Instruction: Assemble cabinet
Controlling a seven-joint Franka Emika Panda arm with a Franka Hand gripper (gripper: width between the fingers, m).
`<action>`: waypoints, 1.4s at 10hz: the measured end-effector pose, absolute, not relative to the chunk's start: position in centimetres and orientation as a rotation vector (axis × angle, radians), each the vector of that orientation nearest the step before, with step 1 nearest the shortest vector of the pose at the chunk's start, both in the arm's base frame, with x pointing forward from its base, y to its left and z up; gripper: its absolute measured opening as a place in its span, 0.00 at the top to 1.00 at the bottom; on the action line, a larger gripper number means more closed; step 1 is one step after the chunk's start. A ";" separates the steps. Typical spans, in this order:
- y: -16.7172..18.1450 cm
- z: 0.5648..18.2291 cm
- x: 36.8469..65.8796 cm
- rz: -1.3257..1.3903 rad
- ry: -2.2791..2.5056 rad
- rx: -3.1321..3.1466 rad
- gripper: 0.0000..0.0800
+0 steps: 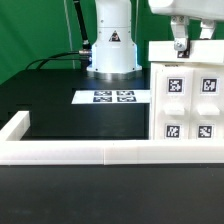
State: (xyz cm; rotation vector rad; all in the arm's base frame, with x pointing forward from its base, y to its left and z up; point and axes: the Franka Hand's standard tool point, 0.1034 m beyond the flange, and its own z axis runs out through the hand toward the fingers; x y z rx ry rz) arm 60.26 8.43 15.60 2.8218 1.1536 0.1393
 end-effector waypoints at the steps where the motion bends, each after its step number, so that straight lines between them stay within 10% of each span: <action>1: 8.4 15.6 60.3 0.143 1.086 2.851 0.30; 14: 8.2 15.6 60.6 0.222 -0.217 3.150 0.30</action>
Offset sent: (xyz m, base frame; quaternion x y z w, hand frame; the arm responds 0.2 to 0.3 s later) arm 0.0013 -0.0017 -0.0005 -0.0010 0.0050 0.1323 0.9912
